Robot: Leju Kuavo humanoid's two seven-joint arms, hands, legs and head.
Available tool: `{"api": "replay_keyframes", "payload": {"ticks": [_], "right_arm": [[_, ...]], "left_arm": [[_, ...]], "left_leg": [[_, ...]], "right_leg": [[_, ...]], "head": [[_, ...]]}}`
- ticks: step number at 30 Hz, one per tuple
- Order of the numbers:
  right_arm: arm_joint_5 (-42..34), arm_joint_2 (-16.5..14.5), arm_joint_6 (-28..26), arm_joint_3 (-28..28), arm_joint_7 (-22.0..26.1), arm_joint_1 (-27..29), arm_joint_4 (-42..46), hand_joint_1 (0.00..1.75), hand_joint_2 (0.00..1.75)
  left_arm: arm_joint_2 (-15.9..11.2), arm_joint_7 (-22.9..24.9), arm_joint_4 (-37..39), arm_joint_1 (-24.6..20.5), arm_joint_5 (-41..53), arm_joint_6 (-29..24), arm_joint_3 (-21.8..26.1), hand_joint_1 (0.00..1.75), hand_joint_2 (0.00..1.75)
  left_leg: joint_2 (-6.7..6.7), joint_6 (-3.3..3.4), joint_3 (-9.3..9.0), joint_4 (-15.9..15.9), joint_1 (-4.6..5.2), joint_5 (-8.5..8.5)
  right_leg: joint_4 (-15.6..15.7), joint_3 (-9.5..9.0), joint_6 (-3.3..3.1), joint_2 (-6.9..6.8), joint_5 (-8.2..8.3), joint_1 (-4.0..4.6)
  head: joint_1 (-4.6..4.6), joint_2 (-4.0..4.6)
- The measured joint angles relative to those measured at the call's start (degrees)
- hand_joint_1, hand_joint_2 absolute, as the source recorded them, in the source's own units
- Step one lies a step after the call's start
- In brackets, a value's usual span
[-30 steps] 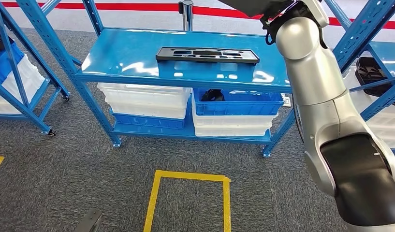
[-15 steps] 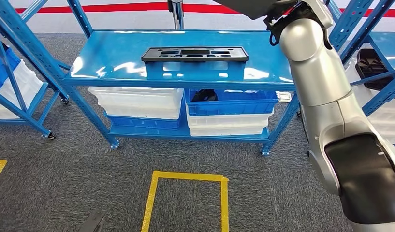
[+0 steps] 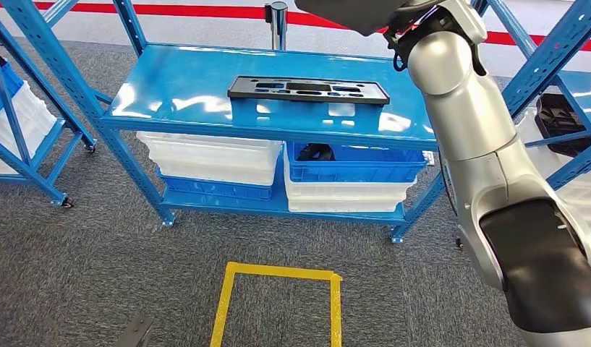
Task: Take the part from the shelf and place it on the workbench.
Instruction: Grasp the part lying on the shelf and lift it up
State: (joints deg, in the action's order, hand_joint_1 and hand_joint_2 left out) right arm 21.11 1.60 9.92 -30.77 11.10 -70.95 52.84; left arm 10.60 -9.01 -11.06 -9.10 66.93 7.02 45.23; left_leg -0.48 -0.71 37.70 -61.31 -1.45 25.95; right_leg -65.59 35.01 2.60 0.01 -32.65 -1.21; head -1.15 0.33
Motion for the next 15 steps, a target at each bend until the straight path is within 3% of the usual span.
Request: {"api": "replay_keyframes", "payload": {"ticks": [2,3,4,5,7,8,9,11,13,15], "right_arm": [[0.0,0.1,0.0,-0.2,-0.1,0.1,0.0,0.00,0.00],[0.0,0.2,0.0,-0.3,-0.1,0.3,0.0,0.00,0.00],[0.1,0.3,0.0,-0.4,-0.1,0.5,0.0,0.00,0.00],[0.1,0.4,0.1,-0.5,-0.1,0.5,0.0,0.00,0.00],[0.1,0.5,0.1,-0.7,-0.1,0.4,0.1,0.00,0.00],[0.1,0.6,0.1,-0.8,-0.1,0.2,0.2,0.00,0.00],[0.1,0.6,0.2,-1.0,-0.2,0.1,0.2,0.00,0.00],[0.1,0.6,0.2,-1.2,-0.2,0.0,0.4,0.00,0.00],[0.1,0.6,0.3,-1.3,-0.3,-0.2,0.6,0.00,0.00],[0.0,0.5,0.3,-1.4,-0.3,-0.5,0.7,0.00,0.00]], "left_arm": [[0.0,0.0,0.0,0.0,0.0,0.0,0.0,0.00,0.00],[0.0,0.0,0.0,0.0,0.0,0.0,0.0,0.00,0.00],[0.0,0.0,0.0,0.0,0.0,0.0,0.0,0.00,0.00],[0.0,0.0,0.0,0.0,0.0,0.0,0.0,0.00,0.00],[0.1,0.0,0.0,0.0,0.0,0.0,0.0,0.00,0.00],[0.1,0.0,0.0,0.0,0.0,0.0,0.0,0.00,0.00],[0.2,0.1,0.0,-0.1,0.0,0.0,0.0,0.00,0.00],[0.3,0.1,0.1,-0.1,0.0,0.0,0.0,0.00,0.00],[0.3,0.1,0.1,0.0,0.0,0.1,0.0,0.00,0.00],[0.4,0.1,0.1,-0.1,0.0,0.1,0.0,0.00,0.00]], "left_leg": [[-0.13,0.41,-0.30,0.0,0.12,0.37],[-0.24,0.55,-0.53,0.0,0.23,0.60],[-0.38,0.63,-0.84,0.0,0.34,0.85],[-0.54,0.66,-1.25,0.0,0.46,1.15],[-0.76,0.60,-2.13,0.1,0.62,1.78],[-0.79,0.49,-2.38,0.2,0.63,2.01],[-0.79,0.31,-2.51,0.3,0.60,2.18],[-0.77,-0.31,-2.76,0.2,0.59,2.13],[-0.63,-0.84,-2.99,-0.7,0.66,2.36],[-0.32,-1.11,-1.29,-4.8,0.61,4.01]], "right_leg": [[-6.9,4.56,0.05,0.00,-2.17,0.04],[-8.9,6.38,0.01,0.00,-2.25,0.05],[-8.9,7.26,-0.11,0.00,-1.18,0.09],[-7.0,7.20,-0.34,0.01,0.94,0.22],[0.1,5.20,-1.12,0.02,6.02,0.71],[3.1,4.32,-1.48,0.05,7.21,1.06],[4.8,3.70,-1.77,0.05,7.81,1.37],[5.9,3.12,-2.15,0.03,7.41,1.66],[6.3,2.05,-2.55,-0.03,7.44,1.16],[6.6,0.93,-3.02,-0.06,7.12,0.66]], "head": [[-0.37,0.00],[-0.51,0.00],[-0.68,0.00],[-0.88,0.00],[-1.26,0.00],[-1.28,0.00],[-1.25,0.00],[-1.05,0.00],[-0.92,0.00],[-0.52,0.00]]}}
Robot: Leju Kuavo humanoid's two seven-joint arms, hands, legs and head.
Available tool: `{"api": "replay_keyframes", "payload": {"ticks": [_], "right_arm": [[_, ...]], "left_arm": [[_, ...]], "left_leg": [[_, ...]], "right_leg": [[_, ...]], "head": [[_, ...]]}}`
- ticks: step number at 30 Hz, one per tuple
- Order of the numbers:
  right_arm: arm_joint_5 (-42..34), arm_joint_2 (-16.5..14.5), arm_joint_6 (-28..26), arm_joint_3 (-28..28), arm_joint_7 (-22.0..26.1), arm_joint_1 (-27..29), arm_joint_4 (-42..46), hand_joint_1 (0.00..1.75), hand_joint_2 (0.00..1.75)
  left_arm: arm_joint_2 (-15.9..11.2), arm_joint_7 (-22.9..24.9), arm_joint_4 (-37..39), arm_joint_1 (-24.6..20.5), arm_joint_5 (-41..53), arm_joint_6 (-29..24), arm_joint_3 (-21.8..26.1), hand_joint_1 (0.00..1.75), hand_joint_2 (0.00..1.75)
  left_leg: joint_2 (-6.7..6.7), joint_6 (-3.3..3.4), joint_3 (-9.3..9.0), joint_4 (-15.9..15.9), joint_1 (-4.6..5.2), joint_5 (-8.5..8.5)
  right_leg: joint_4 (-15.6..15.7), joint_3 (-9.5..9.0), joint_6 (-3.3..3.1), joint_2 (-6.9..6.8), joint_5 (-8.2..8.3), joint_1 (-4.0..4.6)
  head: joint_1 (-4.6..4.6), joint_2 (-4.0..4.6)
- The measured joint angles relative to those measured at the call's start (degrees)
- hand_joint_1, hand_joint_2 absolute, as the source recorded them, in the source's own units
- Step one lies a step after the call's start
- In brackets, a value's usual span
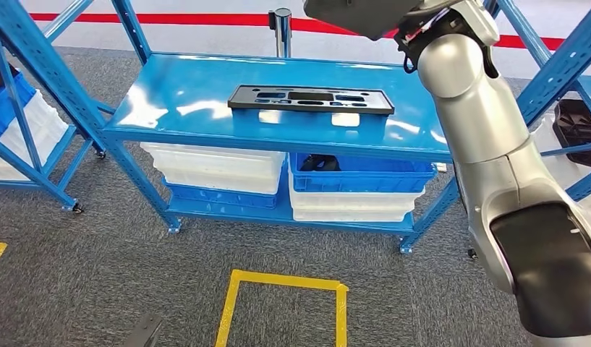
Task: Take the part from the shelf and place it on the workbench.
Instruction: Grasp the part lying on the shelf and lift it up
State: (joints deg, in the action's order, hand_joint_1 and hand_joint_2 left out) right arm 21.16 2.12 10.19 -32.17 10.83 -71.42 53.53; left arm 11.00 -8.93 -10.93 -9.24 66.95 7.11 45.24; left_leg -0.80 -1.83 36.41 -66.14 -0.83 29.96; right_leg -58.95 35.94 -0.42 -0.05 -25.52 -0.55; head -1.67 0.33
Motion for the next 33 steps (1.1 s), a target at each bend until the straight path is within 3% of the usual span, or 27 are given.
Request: {"api": "replay_keyframes", "payload": {"ticks": [2,4,5,7,8,10,13,15,18,19,20,21,23,25,27,29,31,33], "right_arm": [[0.0,-0.1,0.0,-0.2,0.0,0.0,0.0,0.00,0.00],[0.0,-0.1,0.0,-0.3,-0.1,0.3,0.0,0.00,0.00],[0.0,-0.1,0.0,-0.4,-0.1,0.4,0.0,0.00,0.00],[0.0,-0.1,0.0,-0.4,-0.1,0.3,0.0,0.00,0.00],[0.0,-0.1,0.0,-0.4,-0.1,0.2,0.0,0.00,0.00],[0.0,-0.1,0.0,-0.5,-0.1,0.1,0.1,0.00,0.00],[0.0,-0.1,0.0,-0.7,-0.1,0.1,0.2,0.00,0.00],[0.0,0.0,0.0,-0.8,-0.1,-0.1,0.3,0.00,0.00],[0.0,0.2,0.0,-0.8,-0.1,0.4,0.3,0.00,0.00],[0.0,0.3,0.0,-0.8,-0.1,0.7,0.3,0.00,0.00],[0.0,0.4,0.0,-0.8,-0.1,0.9,0.3,0.00,0.00],[-0.1,0.5,0.0,-0.8,-0.1,1.0,0.3,0.00,0.00],[-0.1,0.7,0.0,-0.8,-0.1,1.0,0.4,0.00,0.00],[-0.1,0.8,0.0,-0.9,-0.1,1.0,0.6,0.00,0.00],[-0.1,0.8,0.0,-1.0,-0.1,0.9,0.7,0.00,0.00],[-0.1,0.8,0.0,-1.0,-0.1,0.6,1.0,0.00,0.00],[-0.1,0.6,0.0,-1.0,0.0,0.5,1.2,0.00,0.00],[-0.2,0.5,0.1,-1.2,-0.1,0.8,1.2,0.00,0.00]], "left_arm": [[0.0,0.0,0.0,0.0,0.0,0.0,0.0,0.00,0.00],[0.0,0.0,0.0,0.1,0.0,0.0,0.0,0.00,0.00],[0.0,0.1,0.0,0.1,0.0,0.0,0.0,0.00,0.00],[-0.1,0.1,0.0,0.1,0.0,0.0,0.0,0.00,0.00],[-0.1,0.1,0.0,0.1,0.0,0.0,0.0,0.00,0.00],[-0.1,0.1,0.1,0.1,0.0,0.0,0.0,0.00,0.00],[0.0,0.1,0.1,0.2,0.0,0.0,0.0,0.00,0.00],[-0.1,0.1,0.1,0.1,0.0,0.0,0.0,0.00,0.00],[-0.1,0.1,0.1,0.1,0.0,-0.1,0.0,0.00,0.00],[-0.1,0.1,0.1,0.1,0.1,-0.1,0.0,0.00,0.00],[0.0,0.1,0.1,0.2,0.1,-0.1,0.0,0.00,0.00],[0.0,0.1,0.1,0.2,0.1,-0.1,0.1,0.00,0.00],[0.0,0.1,0.1,0.2,0.1,-0.1,0.1,0.00,0.00],[0.0,0.2,0.2,0.2,0.1,-0.1,0.1,0.00,0.00],[0.1,0.2,0.2,0.1,0.1,-0.1,0.1,0.00,0.00],[0.1,0.1,0.2,0.1,0.2,-0.1,0.1,0.00,0.00],[0.1,0.1,0.2,0.0,0.2,-0.1,0.0,0.00,0.00],[0.1,0.2,0.2,0.1,0.2,-0.1,0.0,0.00,0.00]], "left_leg": [[0.20,-0.25,3.86,-6.9,-0.14,2.51],[0.25,-0.45,6.53,-9.8,-0.36,2.73],[0.30,-0.60,6.39,-8.0,-0.53,1.10],[0.50,-1.17,4.06,-0.9,-0.92,-3.70],[0.61,-1.29,2.99,2.5,-0.95,-4.97],[0.70,-0.76,2.26,5.0,-0.81,-5.29],[0.51,0.59,1.75,5.1,-0.77,-4.72],[0.35,1.17,1.00,5.2,-0.86,-4.23],[0.16,1.63,-0.02,5.2,-0.70,-3.12],[0.05,1.68,-0.52,5.2,-0.62,-2.65],[-0.09,1.69,-1.17,5.2,-0.53,-2.14],[-0.21,1.68,-1.95,5.2,-0.42,-1.56],[-0.37,1.50,-3.43,5.3,-0.28,-0.39],[-0.37,1.01,-4.26,5.7,-0.22,0.37],[-0.33,0.40,-4.87,5.9,-0.11,0.41],[-0.11,0.02,-4.66,4.0,-0.06,0.21],[0.18,-0.23,-1.61,-1.9,-0.09,0.84],[0.25,-0.47,3.18,-8.7,-0.10,3.29]], "right_leg": [[0.0,-0.62,-0.33,0.02,-0.53,-0.06],[0.0,-1.32,-0.22,0.08,-1.16,-0.17],[0.0,-1.83,0.00,0.11,-1.56,-0.28],[-0.1,-2.96,0.75,0.10,-2.55,-0.51],[-0.2,-3.31,1.16,0.08,-2.98,-0.56],[-0.3,-3.48,1.84,0.04,-3.54,-0.40],[-0.8,-3.59,2.32,0.02,-3.97,-0.36],[-4.7,-1.45,2.53,0.03,-4.86,-0.44],[-14.7,5.78,2.56,0.04,-7.91,-0.43],[-16.1,7.44,2.50,0.04,-8.13,-0.41],[-15.4,8.11,2.35,0.05,-7.24,-0.33],[-12.9,7.83,2.14,0.05,-5.15,-0.18],[-5.5,6.06,1.35,0.07,0.64,0.41],[-1.2,4.73,0.85,0.16,3.28,1.07],[-0.5,3.81,0.59,0.26,2.63,1.20],[-0.1,2.40,0.00,0.28,1.99,0.77],[0.1,0.92,-0.61,0.27,1.08,0.45],[0.1,-0.33,-0.89,0.31,-0.02,0.40]], "head": [[0.47,0.00],[0.66,0.00],[0.70,0.00],[0.79,0.00],[0.94,0.00],[1.01,0.00],[0.70,0.00],[0.27,0.00],[-0.33,0.00],[-0.51,0.00],[-0.73,0.00],[-0.97,0.00],[-1.35,0.00],[-1.38,0.00],[-1.23,0.00],[-0.98,-0.01],[-0.44,-0.01],[0.08,0.00]]}}
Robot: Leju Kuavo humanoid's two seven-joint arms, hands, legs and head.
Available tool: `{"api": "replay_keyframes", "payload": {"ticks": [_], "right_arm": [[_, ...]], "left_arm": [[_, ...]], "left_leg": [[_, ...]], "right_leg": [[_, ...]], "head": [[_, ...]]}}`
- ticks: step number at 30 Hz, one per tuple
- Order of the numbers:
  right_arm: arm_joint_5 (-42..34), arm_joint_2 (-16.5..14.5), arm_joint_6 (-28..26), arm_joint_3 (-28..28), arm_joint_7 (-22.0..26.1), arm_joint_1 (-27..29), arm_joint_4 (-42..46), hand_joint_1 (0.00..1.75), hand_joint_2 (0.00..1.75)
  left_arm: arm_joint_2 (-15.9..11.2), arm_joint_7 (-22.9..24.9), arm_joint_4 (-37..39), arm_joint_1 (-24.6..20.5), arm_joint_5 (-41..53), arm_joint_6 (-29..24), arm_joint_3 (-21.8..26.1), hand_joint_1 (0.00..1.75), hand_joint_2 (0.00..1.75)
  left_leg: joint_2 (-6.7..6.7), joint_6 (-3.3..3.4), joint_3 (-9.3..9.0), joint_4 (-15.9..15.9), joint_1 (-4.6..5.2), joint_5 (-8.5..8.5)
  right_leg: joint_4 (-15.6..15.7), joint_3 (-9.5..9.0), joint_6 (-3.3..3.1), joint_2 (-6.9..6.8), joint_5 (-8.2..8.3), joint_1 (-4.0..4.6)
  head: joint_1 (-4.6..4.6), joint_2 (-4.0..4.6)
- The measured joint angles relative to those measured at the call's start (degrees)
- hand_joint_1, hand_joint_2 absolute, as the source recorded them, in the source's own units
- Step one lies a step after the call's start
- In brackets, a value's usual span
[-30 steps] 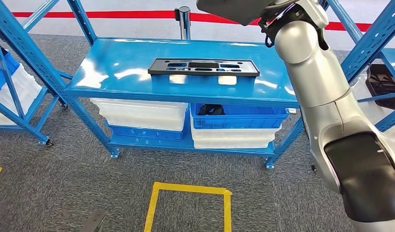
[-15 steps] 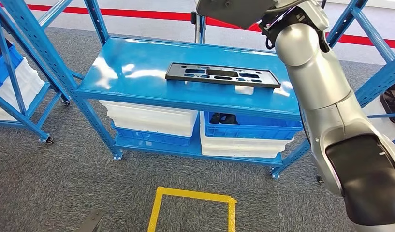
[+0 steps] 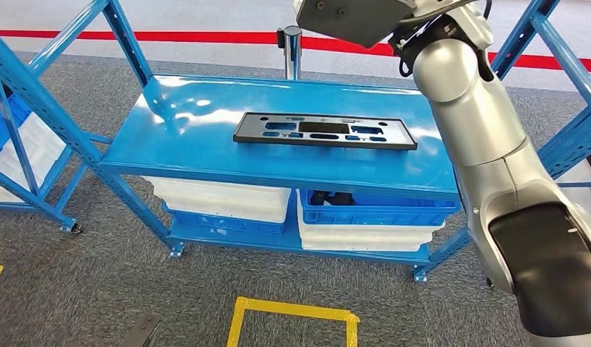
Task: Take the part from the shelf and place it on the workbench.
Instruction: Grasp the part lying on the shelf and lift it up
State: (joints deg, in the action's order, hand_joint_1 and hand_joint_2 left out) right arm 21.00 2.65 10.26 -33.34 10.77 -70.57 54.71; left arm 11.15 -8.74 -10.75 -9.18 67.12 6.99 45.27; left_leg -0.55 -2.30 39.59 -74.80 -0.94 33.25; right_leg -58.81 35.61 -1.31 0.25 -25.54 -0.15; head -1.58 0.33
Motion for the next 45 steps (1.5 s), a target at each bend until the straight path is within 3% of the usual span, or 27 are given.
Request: {"api": "replay_keyframes", "payload": {"ticks": [2,3,4,6,7,8,10,12,14,16,17,18,19,21,23,26,27,28,30,32,33,36,37,39,43,45], "right_arm": [[0.0,0.0,0.0,-0.1,0.0,0.4,0.0,0.00,0.00],[0.0,0.0,0.0,-0.1,0.0,0.4,0.0,0.00,0.00],[0.0,0.0,0.0,-0.1,0.0,0.5,0.0,0.00,0.00],[0.0,0.0,0.0,-0.1,0.0,0.5,0.0,0.00,0.00],[0.0,0.0,0.0,-0.1,0.0,0.4,0.0,0.00,0.00],[0.0,-0.1,0.0,-0.1,-0.1,0.4,0.0,0.00,0.00],[0.0,-0.2,0.1,-0.1,0.0,0.1,0.1,0.00,0.00],[0.0,-0.1,0.0,-0.1,0.0,-0.1,0.2,0.00,0.00],[0.0,-0.1,0.0,-0.1,0.0,-0.1,0.2,0.00,0.00],[0.0,0.0,0.0,-0.1,0.0,0.3,0.2,0.00,0.00],[0.0,0.1,0.0,-0.1,0.0,0.5,0.2,0.00,0.00],[0.0,0.2,0.0,-0.1,0.0,0.7,0.2,0.00,0.00],[0.0,0.3,0.0,-0.1,0.0,0.7,0.2,0.00,0.00],[0.0,0.5,0.0,-0.1,0.0,0.8,0.2,0.00,0.00],[0.0,0.6,0.1,-0.1,0.0,0.8,0.2,0.00,0.00],[-0.1,0.7,0.2,-0.1,0.1,0.6,0.4,0.00,0.00],[-0.2,0.6,0.2,-0.1,0.1,0.4,0.5,0.00,0.00],[-0.2,0.5,0.2,-0.1,0.1,0.2,0.5,0.00,0.00],[-0.2,0.4,0.4,-0.1,0.1,0.1,0.5,0.00,0.00],[-0.2,0.4,0.5,-0.1,0.1,0.4,0.5,0.00,0.00],[-0.2,0.4,0.6,-0.1,0.1,0.5,0.5,0.00,0.00],[-0.2,0.5,0.6,-0.2,0.1,0.6,0.5,0.00,0.00],[-0.2,0.6,0.7,-0.2,0.1,0.6,0.6,0.00,0.00],[-0.2,1.1,0.9,-0.2,0.1,0.8,0.9,0.00,0.00],[-0.3,2.4,1.0,-0.2,0.3,1.2,1.8,0.00,0.00],[-0.1,2.9,1.2,-0.2,0.6,1.6,2.3,0.00,0.00]], "left_arm": [[0.0,0.0,0.0,0.2,0.0,0.0,0.0,0.00,0.00],[0.0,0.0,0.0,0.2,0.0,0.0,0.0,0.00,0.00],[0.0,0.0,0.0,0.2,0.0,0.0,0.0,0.00,0.00],[0.0,0.1,0.0,0.3,0.0,0.0,0.0,0.00,0.00],[0.0,0.1,0.1,0.3,0.0,0.0,0.0,0.00,0.00],[0.0,0.1,0.1,0.3,0.0,0.0,0.0,0.00,0.00],[0.0,0.1,0.1,0.2,0.0,0.0,0.0,0.00,0.00],[0.0,0.1,0.1,0.1,0.1,0.0,0.0,0.00,0.00],[0.0,0.1,0.1,0.1,0.1,0.0,0.0,0.00,0.00],[0.0,0.1,0.1,0.1,0.1,0.0,0.0,0.00,0.00],[0.0,0.1,0.1,0.2,0.1,0.0,0.0,0.00,0.00],[0.0,0.1,0.1,0.2,0.1,0.0,0.0,0.00,0.00],[0.0,0.1,0.1,0.2,0.1,0.0,0.0,0.00,0.00],[0.0,0.1,0.1,0.2,0.1,0.0,0.1,0.00,0.00],[0.0,0.1,0.2,0.1,0.1,0.0,0.1,0.00,0.00],[0.0,-0.1,0.1,0.1,0.3,0.0,0.0,0.00,0.00],[0.0,-0.4,0.1,0.1,0.3,0.2,0.0,0.00,0.00],[0.0,-0.8,0.1,0.0,0.3,0.3,0.0,0.00,0.00],[0.0,-1.2,0.1,-0.1,0.2,0.6,-0.1,0.00,0.00],[0.0,-1.3,0.1,0.0,0.3,0.6,-0.1,0.00,0.00],[0.0,-1.3,0.1,0.1,0.3,0.5,-0.1,0.00,0.00],[0.0,-1.4,0.1,0.1,0.4,0.2,-0.1,0.00,0.00],[0.0,-1.5,0.2,0.1,0.5,0.1,-0.1,0.00,0.00],[0.1,-1.7,0.2,0.2,0.8,0.0,-0.2,0.00,0.00],[0.3,-2.0,0.2,0.2,1.0,-0.1,-0.2,0.00,0.00],[0.3,-2.1,0.2,0.2,1.0,-0.2,-0.2,0.00,0.00]], "left_leg": [[0.02,-0.11,2.83,-1.5,-0.07,1.66],[0.04,-0.14,2.94,0.6,-0.14,0.76],[0.09,-0.24,2.35,4.1,-0.23,-1.54],[0.41,-0.28,0.88,11.5,-0.42,-7.74],[0.58,-0.10,0.49,13.7,-0.40,-9.76],[0.72,0.27,0.41,14.5,-0.35,-10.64],[0.71,1.20,0.09,14.5,-0.26,-10.16],[0.58,1.91,-0.76,14.6,-0.45,-9.45],[0.47,2.28,-1.78,14.6,-0.57,-8.54],[0.28,2.38,-2.90,14.6,-0.53,-7.48],[0.14,2.37,-3.61,14.6,-0.48,-6.88],[0.01,2.36,-4.43,14.6,-0.40,-6.24],[-0.09,2.35,-5.37,14.6,-0.32,-5.55],[-0.21,2.17,-7.20,14.7,-0.16,-4.11],[-0.27,1.63,-8.58,14.9,-0.01,-3.05],[-0.15,0.77,-9.65,14.3,0.14,-2.92],[-0.07,0.62,-9.12,12.7,0.15,-2.83],[-0.01,0.51,-7.94,10.2,0.14,-2.29],[0.04,0.30,-3.81,3.5,0.08,0.12],[0.05,0.10,-0.19,-0.3,-0.02,2.22],[0.06,0.03,0.50,0.4,-0.10,1.56],[0.10,-0.24,-1.80,10.9,-0.45,-5.97],[0.13,-0.16,-2.57,13.5,-0.48,-7.35],[0.12,0.30,-2.91,15.0,-0.39,-7.97],[-0.11,0.60,-2.85,15.1,-0.39,-8.64],[-0.22,0.73,-2.84,15.1,-0.35,-8.55]], "right_leg": [[0.0,-1.45,0.10,0.09,-1.18,-0.08],[0.0,-2.33,0.27,0.13,-1.85,-0.17],[0.0,-3.30,0.55,0.14,-2.60,-0.28],[-0.1,-4.75,1.25,0.11,-4.12,-0.35],[0.0,-5.17,1.59,0.10,-4.71,-0.26],[0.0,-5.40,1.92,0.10,-5.02,-0.17],[-0.2,-5.67,2.42,0.10,-5.14,-0.12],[-2.8,-4.38,2.75,0.09,-5.09,-0.16],[-9.3,-0.21,2.99,0.09,-6.25,-0.22],[-15.2,4.74,3.05,0.09,-8.71,-0.29],[-16.1,6.36,3.02,0.09,-9.41,-0.29],[-15.2,7.11,2.92,0.09,-8.97,-0.25],[-12.6,7.08,2.71,0.09,-7.17,-0.14],[-5.3,5.94,2.08,0.07,-0.57,0.35],[-0.8,4.76,1.60,0.09,3.27,0.93],[0.2,2.80,0.98,0.16,2.84,0.74],[0.4,2.16,0.66,0.15,2.62,0.51],[0.5,1.55,0.33,0.17,2.37,0.34],[0.5,0.74,-0.21,0.19,1.63,0.27],[0.5,-0.03,-0.28,0.28,0.86,0.22],[0.5,-0.51,-0.18,0.33,0.44,0.16],[0.3,-2.07,0.57,0.40,-0.88,-0.11],[0.2,-2.29,0.86,0.43,-1.22,-0.11],[0.1,-2.37,1.37,0.46,-1.71,0.02],[0.6,-2.66,0.53,0.35,-1.79,0.12],[0.9,-2.92,0.49,0.28,-1.78,0.12]], "head": [[0.27,0.00],[0.37,0.00],[0.45,0.00],[0.77,0.00],[0.86,0.00],[0.94,0.00],[0.83,0.00],[0.51,0.00],[0.09,0.00],[-0.22,0.00],[-0.41,0.00],[-0.64,0.00],[-0.88,0.00],[-1.24,0.00],[-1.27,0.00],[-1.00,0.00],[-0.84,0.00],[-0.58,0.00],[-0.12,0.00],[0.12,0.00],[0.17,0.00],[0.35,0.00],[0.48,0.00],[0.60,0.00],[0.27,0.00],[0.06,0.00]]}}
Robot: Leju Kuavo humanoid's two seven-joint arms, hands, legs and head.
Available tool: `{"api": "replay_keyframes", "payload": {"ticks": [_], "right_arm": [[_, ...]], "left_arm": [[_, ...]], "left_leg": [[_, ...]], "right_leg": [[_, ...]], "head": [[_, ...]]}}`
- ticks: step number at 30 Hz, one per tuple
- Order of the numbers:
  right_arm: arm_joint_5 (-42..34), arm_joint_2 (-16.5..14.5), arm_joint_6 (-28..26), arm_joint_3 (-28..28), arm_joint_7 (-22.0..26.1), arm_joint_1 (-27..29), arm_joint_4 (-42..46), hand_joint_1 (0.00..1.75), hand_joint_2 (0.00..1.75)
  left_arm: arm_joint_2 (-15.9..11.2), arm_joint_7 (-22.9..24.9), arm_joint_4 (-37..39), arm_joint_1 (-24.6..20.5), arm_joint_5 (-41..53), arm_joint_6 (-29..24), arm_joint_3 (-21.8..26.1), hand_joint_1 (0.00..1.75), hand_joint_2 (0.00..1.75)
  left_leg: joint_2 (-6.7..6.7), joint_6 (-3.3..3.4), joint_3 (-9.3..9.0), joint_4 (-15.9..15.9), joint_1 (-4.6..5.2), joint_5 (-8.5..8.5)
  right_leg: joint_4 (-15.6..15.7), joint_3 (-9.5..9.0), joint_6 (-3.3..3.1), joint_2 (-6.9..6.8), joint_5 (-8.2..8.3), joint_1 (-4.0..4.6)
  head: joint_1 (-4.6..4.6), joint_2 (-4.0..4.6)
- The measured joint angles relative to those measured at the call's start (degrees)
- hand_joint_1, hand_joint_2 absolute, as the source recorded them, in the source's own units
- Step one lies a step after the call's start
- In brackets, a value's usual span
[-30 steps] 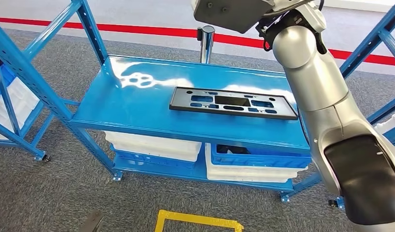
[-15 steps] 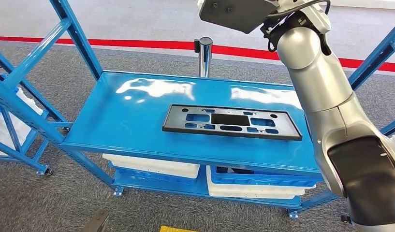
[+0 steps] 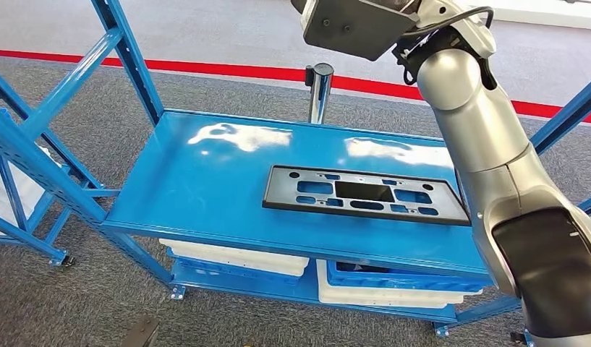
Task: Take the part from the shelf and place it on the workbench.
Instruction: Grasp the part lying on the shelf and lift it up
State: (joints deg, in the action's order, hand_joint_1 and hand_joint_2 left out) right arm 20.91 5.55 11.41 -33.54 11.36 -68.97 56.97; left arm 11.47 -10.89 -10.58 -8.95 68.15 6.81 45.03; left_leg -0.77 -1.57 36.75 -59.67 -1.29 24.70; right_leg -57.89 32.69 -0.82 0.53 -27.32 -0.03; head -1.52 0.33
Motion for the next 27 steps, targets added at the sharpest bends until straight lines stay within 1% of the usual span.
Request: {"api": "replay_keyframes", "payload": {"ticks": [4,6,7,10,11,14,18,20,22,24,27], "right_arm": [[0.8,1.2,0.9,-0.4,1.1,1.9,1.2,0.00,0.00],[1.4,2.1,1.4,-0.9,2.2,3.7,2.1,0.00,0.00],[1.7,2.7,1.5,-1.3,2.8,4.8,2.7,0.00,0.00],[2.4,4.6,1.4,-2.4,4.6,9.1,4.9,0.00,0.00],[2.7,5.4,1.4,-2.9,5.1,10.6,5.8,0.00,0.00],[4.4,8.2,0.6,-4.2,6.4,15.2,8.7,0.00,0.00],[8.6,11.4,-2.3,-6.1,7.6,21.9,11.6,0.00,0.00],[10.8,12.1,-4.2,-6.8,8.0,24.9,12.2,0.00,0.87],[13.8,12.0,-6.8,-7.4,8.4,28.0,12.2,0.00,1.75],[17.3,11.1,-10.1,-8.1,8.5,31.1,11.4,0.00,1.75],[22.5,8.2,-15.0,-9.1,8.1,34.5,8.4,0.00,1.75]], "left_arm": [[0.1,-0.2,0.0,0.0,-0.1,-0.3,0.0,0.00,0.00],[0.1,-0.3,0.0,0.0,-0.2,-0.4,0.0,0.00,0.00],[0.1,-0.4,0.0,0.0,-0.3,-0.5,0.0,0.00,0.00],[0.1,-0.6,0.0,0.2,-0.7,-0.8,0.0,0.00,0.00],[0.1,-0.7,0.0,0.3,-0.8,-0.9,0.0,0.00,0.00],[0.2,-1.0,0.0,0.8,-1.2,-1.2,0.0,0.00,0.00],[0.2,-1.1,0.0,1.2,-1.3,-1.6,0.1,0.00,0.00],[0.2,-1.1,0.0,1.3,-1.3,-1.7,0.1,0.00,0.00],[0.2,-1.1,0.0,1.3,-1.2,-1.7,0.1,0.00,0.00],[0.3,-1.2,0.0,1.3,-1.0,-1.7,0.1,0.00,0.00],[0.5,-1.2,0.0,1.0,-0.5,-1.7,0.0,0.00,0.00]], "left_leg": [[-0.02,0.30,-0.02,0.0,0.12,0.20],[-0.02,0.38,-0.03,0.0,0.18,0.26],[-0.02,0.40,-0.04,0.0,0.19,0.27],[-0.01,0.43,-0.04,-0.1,0.19,0.30],[0.00,0.43,-0.05,-0.1,0.18,0.31],[0.02,0.43,-0.12,0.0,0.07,0.31],[0.03,0.41,-0.16,0.1,-0.05,0.31],[0.04,0.40,-0.19,0.2,-0.09,0.32],[0.04,0.38,-0.21,0.3,-0.15,0.33],[0.04,0.35,-0.22,0.3,-0.20,0.35],[0.05,0.33,-0.24,0.4,-0.22,0.35]], "right_leg": [[0.4,-0.16,0.08,-0.04,0.03,-0.01],[0.4,-0.17,0.22,-0.05,0.02,-0.01],[0.4,-0.18,0.49,-0.06,0.01,-0.02],[0.5,-0.19,1.64,-0.06,-0.05,-0.07],[0.5,-0.18,1.82,-0.06,-0.07,-0.07],[0.5,-0.17,1.93,-0.06,-0.10,0.02],[0.5,-0.15,1.94,-0.06,-0.15,0.18],[0.5,-0.14,1.93,-0.05,-0.19,0.23],[0.4,-0.15,1.92,-0.05,-0.24,0.29],[0.4,-0.15,1.92,-0.05,-0.28,0.33],[0.4,-0.12,1.90,-0.05,-0.31,0.35]], "head": [[-0.26,0.00],[-0.27,0.00],[-0.27,0.00],[-0.31,0.00],[-0.31,0.00],[-0.29,0.00],[-0.30,0.00],[-0.28,0.00],[-0.28,0.00],[-0.29,0.00],[-0.27,-0.01]]}}
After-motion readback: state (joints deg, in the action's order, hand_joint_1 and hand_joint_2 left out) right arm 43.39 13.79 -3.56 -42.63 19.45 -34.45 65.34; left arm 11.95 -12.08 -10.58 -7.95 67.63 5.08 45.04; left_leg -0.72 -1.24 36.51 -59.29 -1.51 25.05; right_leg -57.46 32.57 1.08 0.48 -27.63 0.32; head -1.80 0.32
